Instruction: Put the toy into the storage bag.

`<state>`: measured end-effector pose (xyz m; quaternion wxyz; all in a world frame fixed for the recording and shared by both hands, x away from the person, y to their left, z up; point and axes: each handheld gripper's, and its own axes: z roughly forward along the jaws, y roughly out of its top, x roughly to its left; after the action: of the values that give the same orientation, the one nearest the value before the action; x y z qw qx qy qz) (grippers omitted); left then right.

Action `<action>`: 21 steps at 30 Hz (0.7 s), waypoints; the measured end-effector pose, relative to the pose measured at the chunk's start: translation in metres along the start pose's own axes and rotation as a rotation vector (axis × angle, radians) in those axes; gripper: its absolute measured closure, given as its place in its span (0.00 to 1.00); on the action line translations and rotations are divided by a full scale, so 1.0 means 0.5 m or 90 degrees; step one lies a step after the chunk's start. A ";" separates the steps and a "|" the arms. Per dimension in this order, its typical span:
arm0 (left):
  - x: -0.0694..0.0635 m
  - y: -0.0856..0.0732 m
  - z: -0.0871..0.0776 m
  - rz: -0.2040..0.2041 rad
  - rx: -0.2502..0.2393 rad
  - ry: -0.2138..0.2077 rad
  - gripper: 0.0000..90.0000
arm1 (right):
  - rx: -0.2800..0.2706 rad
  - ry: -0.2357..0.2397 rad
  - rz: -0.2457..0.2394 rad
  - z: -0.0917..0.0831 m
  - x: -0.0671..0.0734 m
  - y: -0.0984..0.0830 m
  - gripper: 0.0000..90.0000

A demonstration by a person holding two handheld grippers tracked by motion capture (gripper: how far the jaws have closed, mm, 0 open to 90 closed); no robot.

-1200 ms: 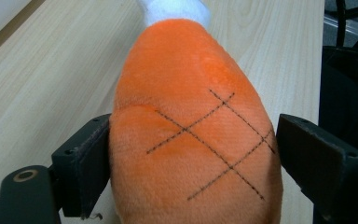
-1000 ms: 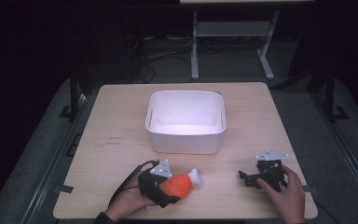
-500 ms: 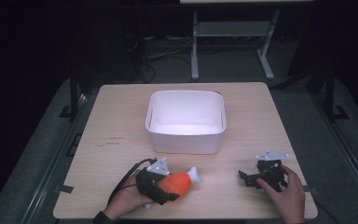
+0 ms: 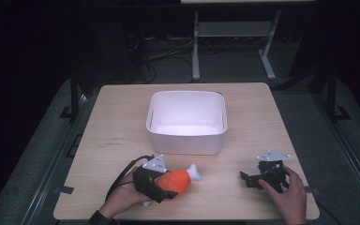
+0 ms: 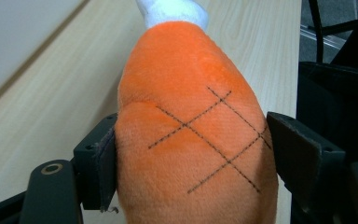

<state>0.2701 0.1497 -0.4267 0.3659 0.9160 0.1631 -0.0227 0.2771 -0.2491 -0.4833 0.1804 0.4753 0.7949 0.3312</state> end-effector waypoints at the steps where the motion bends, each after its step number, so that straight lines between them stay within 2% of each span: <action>1: 0.001 0.004 -0.006 0.003 0.000 0.001 0.26 | 0.000 0.000 0.000 0.000 0.000 0.000 0.00; 12: 0.008 0.017 -0.043 0.010 -0.019 0.002 0.26 | 0.000 0.000 0.000 0.000 0.000 0.000 0.00; 21: 0.012 0.031 -0.073 0.024 -0.022 -0.001 0.26 | 0.000 0.000 0.000 0.000 0.000 0.000 0.00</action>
<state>0.2781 0.1653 -0.3907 0.3824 0.9123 0.1458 -0.0136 0.2771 -0.2491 -0.4832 0.1803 0.4755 0.7948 0.3311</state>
